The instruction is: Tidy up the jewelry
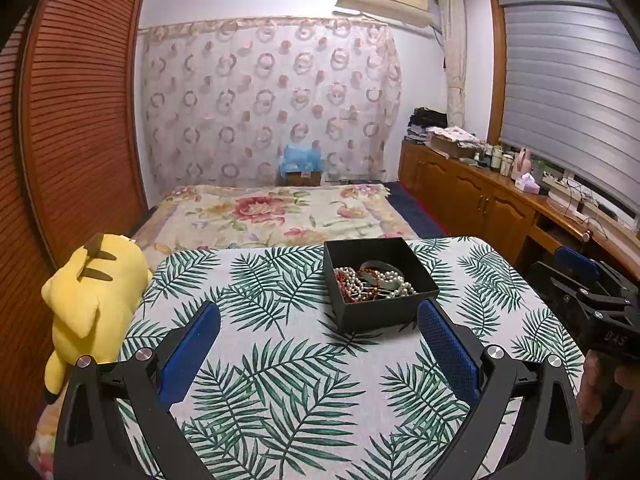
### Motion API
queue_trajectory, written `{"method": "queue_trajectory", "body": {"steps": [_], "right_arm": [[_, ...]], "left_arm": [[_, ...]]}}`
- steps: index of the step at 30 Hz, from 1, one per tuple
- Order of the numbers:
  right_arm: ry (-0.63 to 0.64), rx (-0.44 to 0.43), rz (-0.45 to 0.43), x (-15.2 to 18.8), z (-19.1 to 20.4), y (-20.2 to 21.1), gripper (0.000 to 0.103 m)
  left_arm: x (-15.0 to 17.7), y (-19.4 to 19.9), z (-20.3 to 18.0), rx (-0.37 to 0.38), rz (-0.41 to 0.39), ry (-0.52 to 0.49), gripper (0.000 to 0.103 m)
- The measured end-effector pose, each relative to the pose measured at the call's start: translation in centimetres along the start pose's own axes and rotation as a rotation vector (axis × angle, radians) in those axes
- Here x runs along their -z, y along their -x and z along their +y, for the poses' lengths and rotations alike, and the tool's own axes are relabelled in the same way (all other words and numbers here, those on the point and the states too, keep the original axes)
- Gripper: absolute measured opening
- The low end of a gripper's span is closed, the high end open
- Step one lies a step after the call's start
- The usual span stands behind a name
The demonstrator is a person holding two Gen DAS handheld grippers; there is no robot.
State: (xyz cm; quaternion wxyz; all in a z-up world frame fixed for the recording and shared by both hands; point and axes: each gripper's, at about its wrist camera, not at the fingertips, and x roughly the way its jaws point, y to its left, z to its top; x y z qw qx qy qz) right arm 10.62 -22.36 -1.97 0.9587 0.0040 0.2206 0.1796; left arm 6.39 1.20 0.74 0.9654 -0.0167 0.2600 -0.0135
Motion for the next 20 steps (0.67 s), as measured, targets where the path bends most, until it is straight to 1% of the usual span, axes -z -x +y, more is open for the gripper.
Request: {"method": "queue_trajectory", "body": {"steps": [20], "right_arm": [[0.0, -0.001, 0.0, 0.09, 0.14, -0.06, 0.1]], "left_arm": [[-0.06, -0.01, -0.11, 0.003, -0.001, 0.001, 0.095]]}}
